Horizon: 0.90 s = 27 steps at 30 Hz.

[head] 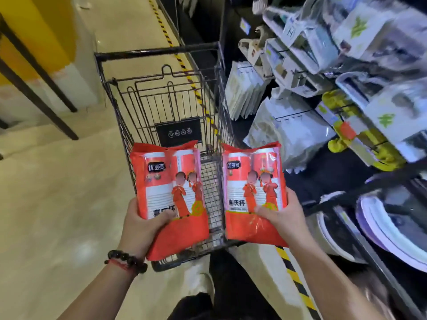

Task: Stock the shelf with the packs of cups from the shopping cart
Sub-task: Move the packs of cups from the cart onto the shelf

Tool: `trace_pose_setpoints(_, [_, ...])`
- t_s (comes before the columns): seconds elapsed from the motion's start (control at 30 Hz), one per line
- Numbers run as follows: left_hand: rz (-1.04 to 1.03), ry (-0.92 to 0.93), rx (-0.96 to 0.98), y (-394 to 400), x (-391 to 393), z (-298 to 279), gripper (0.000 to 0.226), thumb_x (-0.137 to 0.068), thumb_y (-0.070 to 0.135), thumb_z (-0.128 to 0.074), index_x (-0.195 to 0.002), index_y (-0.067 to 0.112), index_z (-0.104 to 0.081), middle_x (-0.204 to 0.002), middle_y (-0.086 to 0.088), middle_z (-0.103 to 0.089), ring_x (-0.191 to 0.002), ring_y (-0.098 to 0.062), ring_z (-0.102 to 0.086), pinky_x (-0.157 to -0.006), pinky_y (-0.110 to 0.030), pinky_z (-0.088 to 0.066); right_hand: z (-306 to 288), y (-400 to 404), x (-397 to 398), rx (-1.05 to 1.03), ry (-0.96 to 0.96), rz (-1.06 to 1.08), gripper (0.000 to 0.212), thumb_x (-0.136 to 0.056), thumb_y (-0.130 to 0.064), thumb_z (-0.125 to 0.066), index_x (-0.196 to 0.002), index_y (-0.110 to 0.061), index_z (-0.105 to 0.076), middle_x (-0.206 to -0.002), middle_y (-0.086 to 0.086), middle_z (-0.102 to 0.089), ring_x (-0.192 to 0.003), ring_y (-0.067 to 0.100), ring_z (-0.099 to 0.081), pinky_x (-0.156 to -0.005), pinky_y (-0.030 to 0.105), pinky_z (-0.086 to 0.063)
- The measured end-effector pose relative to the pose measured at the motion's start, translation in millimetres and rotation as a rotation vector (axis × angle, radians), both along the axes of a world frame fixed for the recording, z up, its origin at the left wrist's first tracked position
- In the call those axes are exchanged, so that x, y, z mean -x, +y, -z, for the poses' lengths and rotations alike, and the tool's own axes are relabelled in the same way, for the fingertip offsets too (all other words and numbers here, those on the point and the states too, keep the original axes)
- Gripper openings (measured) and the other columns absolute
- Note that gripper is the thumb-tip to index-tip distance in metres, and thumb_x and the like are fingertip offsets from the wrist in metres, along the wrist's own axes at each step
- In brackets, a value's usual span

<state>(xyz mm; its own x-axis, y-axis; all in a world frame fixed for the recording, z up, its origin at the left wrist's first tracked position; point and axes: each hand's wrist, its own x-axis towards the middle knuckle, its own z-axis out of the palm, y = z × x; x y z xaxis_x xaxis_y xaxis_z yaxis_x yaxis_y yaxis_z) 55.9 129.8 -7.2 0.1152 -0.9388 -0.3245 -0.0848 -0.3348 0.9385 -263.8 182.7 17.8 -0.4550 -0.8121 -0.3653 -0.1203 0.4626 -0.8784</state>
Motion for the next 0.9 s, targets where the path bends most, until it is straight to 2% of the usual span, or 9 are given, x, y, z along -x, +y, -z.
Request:
trace_pose_setpoints(0.2, [0.182, 0.026, 0.002, 25, 34, -12, 0.081, -0.037, 0.044, -0.089, -0.11, 0.03, -0.06, -0.102, 0.0, -0.075, -0.084, -0.014, -0.074, -0.065, -0.03, -0.058, -11, 83, 27, 0.087, -0.005, 0.162, 0.061, -0.066, -0.002, -0.091, -0.11, -0.028, -0.058, -0.097, -0.008, -0.077, -0.087, 0.01, -0.074, -0.072, 0.025, -0.058])
trace_pose_setpoints(0.27, [0.24, 0.023, 0.018, 37, 52, -17, 0.079, -0.037, 0.044, -0.09, -0.109, 0.032, -0.059, -0.1, 0.005, -0.076, -0.083, -0.012, -0.074, -0.067, -0.029, -0.058, -18, 114, 37, 0.115, -0.026, 0.223, 0.064, -0.065, -0.005, -0.091, -0.115, -0.028, -0.058, -0.103, -0.003, -0.077, -0.09, 0.013, -0.074, -0.077, 0.03, -0.059])
trace_pose_setpoints(0.37, [0.337, -0.009, 0.037, 61, 80, -25, 0.077, -0.036, 0.045, -0.089, -0.107, 0.033, -0.06, -0.097, 0.006, -0.076, -0.082, -0.013, -0.074, -0.069, -0.032, -0.058, -25, 164, 52, 0.168, -0.032, 0.323, 0.062, -0.06, -0.011, -0.09, -0.11, -0.03, -0.06, -0.1, -0.01, -0.077, -0.086, 0.008, -0.075, -0.071, 0.023, -0.057])
trace_pose_setpoints(0.5, [0.434, -0.055, 0.092, 102, 121, -34, 0.079, -0.035, 0.049, -0.088, -0.107, 0.031, -0.061, -0.093, 0.012, -0.076, -0.078, -0.007, -0.072, -0.059, -0.018, -0.055, -30, 234, 75, 0.194, -0.028, 0.425, 0.07, -0.054, -0.02, -0.09, -0.116, -0.031, -0.06, -0.102, -0.01, -0.077, -0.091, 0.011, -0.075, -0.082, 0.035, -0.057])
trace_pose_setpoints(0.6, [0.498, -0.08, 0.082, 145, 149, -39, 0.078, -0.037, 0.048, -0.089, -0.109, 0.032, -0.063, -0.097, 0.003, -0.077, -0.082, -0.016, -0.074, -0.067, -0.032, -0.058, -33, 293, 94, 0.204, -0.022, 0.483, 0.073, -0.049, -0.028, -0.091, -0.116, -0.03, -0.061, -0.102, -0.011, -0.077, -0.089, 0.011, -0.075, -0.078, 0.034, -0.057])
trace_pose_setpoints(0.67, [0.534, -0.066, 0.08, 175, 167, -42, 0.077, -0.036, 0.046, -0.089, -0.108, 0.032, -0.063, -0.097, 0.0, -0.077, -0.081, -0.016, -0.073, -0.067, -0.032, -0.058, -33, 335, 104, 0.216, -0.014, 0.531, 0.077, -0.048, -0.031, -0.091, -0.119, -0.027, -0.061, -0.102, -0.01, -0.077, -0.089, 0.011, -0.075, -0.074, 0.03, -0.058])
trace_pose_setpoints(0.73, [0.59, -0.111, 0.119, 206, 185, -48, 0.079, -0.037, 0.048, -0.088, -0.109, 0.03, -0.059, -0.094, 0.004, -0.074, -0.076, -0.005, -0.071, -0.064, -0.027, -0.054, -34, 374, 109, 0.228, -0.025, 0.592, 0.079, -0.049, -0.031, -0.091, -0.121, -0.028, -0.059, -0.102, -0.015, -0.077, -0.089, 0.008, -0.075, -0.067, 0.019, -0.056])
trace_pose_setpoints(0.83, [0.69, -0.09, 0.136, 247, 209, -53, 0.065, -0.044, 0.024, -0.093, -0.1, 0.025, -0.059, -0.091, 0.002, -0.073, -0.062, 0.004, -0.067, -0.051, -0.015, -0.051, -35, 430, 109, 0.246, -0.032, 0.698, 0.077, -0.052, -0.024, -0.092, -0.121, -0.029, -0.059, -0.104, -0.016, -0.076, -0.09, 0.004, -0.074, -0.066, 0.014, -0.055])
trace_pose_setpoints(0.9, [0.763, -0.1, 0.143, 268, 222, -58, 0.068, -0.038, 0.033, -0.089, -0.098, 0.024, -0.059, -0.089, 0.003, -0.072, -0.063, 0.004, -0.067, -0.051, -0.012, -0.051, -38, 464, 105, 0.237, -0.018, 0.76, 0.07, -0.055, -0.018, -0.091, -0.116, -0.032, -0.061, -0.104, -0.017, -0.076, -0.088, 0.003, -0.074, -0.064, 0.013, -0.055])
